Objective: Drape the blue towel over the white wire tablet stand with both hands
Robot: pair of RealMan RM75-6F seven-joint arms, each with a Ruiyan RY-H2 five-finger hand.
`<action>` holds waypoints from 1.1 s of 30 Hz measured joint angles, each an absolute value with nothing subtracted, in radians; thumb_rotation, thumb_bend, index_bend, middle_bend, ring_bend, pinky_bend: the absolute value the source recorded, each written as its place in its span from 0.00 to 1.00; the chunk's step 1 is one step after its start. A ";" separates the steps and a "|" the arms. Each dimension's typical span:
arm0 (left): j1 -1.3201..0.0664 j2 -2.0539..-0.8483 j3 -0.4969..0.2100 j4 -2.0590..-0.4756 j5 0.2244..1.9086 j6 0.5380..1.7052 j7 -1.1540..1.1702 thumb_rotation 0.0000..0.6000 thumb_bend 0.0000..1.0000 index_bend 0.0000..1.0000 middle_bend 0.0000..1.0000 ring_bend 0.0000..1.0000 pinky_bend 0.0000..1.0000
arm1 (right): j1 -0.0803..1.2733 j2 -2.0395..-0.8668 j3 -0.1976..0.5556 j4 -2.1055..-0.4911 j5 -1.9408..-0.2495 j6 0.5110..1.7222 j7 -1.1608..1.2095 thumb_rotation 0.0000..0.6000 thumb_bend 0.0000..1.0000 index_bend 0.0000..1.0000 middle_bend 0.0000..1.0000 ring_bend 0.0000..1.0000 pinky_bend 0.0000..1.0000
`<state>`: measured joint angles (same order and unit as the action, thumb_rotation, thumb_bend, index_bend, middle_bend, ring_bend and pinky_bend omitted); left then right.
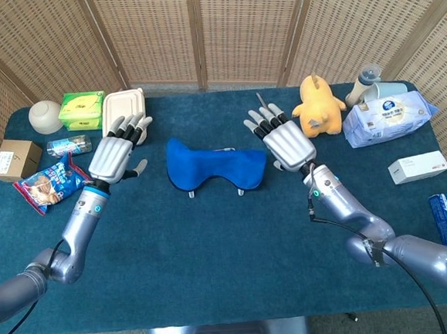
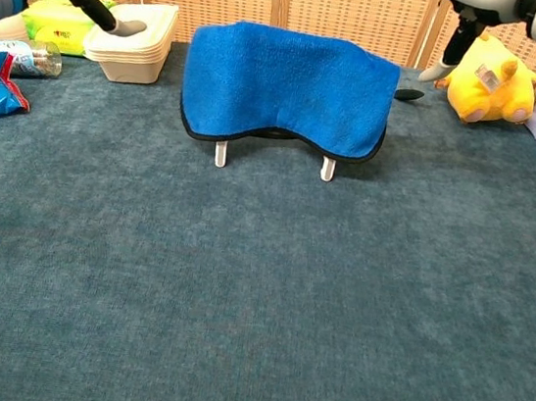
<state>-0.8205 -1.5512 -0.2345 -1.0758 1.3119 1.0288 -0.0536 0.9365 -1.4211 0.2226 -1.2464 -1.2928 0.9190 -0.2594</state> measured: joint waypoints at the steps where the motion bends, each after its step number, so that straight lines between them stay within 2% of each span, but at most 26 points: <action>1: -0.818 -1.549 -0.236 -1.078 1.312 1.036 -0.051 1.00 0.43 0.00 0.00 0.00 0.00 | 0.936 -1.417 0.222 -1.248 -1.295 0.921 -0.264 1.00 0.00 0.00 0.00 0.00 0.00; 14: -0.754 -1.503 -0.260 -1.164 1.323 1.153 -0.126 1.00 0.41 0.00 0.00 0.00 0.00 | 0.880 -1.334 0.214 -1.310 -1.299 0.974 -0.273 1.00 0.00 0.00 0.00 0.00 0.00; 19: -0.705 -1.462 -0.255 -1.253 1.317 1.192 -0.136 1.00 0.41 0.08 0.00 0.00 0.00 | 0.838 -1.299 0.214 -1.346 -1.298 1.017 -0.241 1.00 0.00 0.00 0.02 0.00 0.00; 22: -0.661 -1.425 -0.246 -1.334 1.310 1.222 -0.136 1.00 0.41 0.09 0.00 0.00 0.00 | 0.799 -1.273 0.213 -1.374 -1.301 1.059 -0.202 1.00 0.01 0.00 0.03 0.00 0.00; 24: -0.625 -1.394 -0.236 -1.398 1.306 1.245 -0.134 1.00 0.41 0.09 0.00 0.00 0.00 | 0.771 -1.258 0.212 -1.388 -1.308 1.094 -0.169 1.00 0.04 0.00 0.04 0.00 0.00; 28: -0.550 -1.332 -0.207 -1.519 1.304 1.294 -0.128 1.00 0.41 0.11 0.00 0.00 0.00 | 0.713 -1.233 0.204 -1.413 -1.327 1.163 -0.115 1.00 0.19 0.00 0.09 0.00 0.05; 33: -0.436 -1.251 -0.141 -1.648 1.322 1.379 -0.102 1.00 0.41 0.11 0.00 0.00 0.00 | 0.630 -1.208 0.183 -1.444 -1.355 1.254 -0.068 1.00 0.25 0.03 0.11 0.04 0.14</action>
<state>-0.4365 -1.2509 -0.1414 -1.6478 1.3222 1.3792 -0.1019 0.6302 -1.2085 0.1830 -1.4441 -1.3547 1.2541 -0.0676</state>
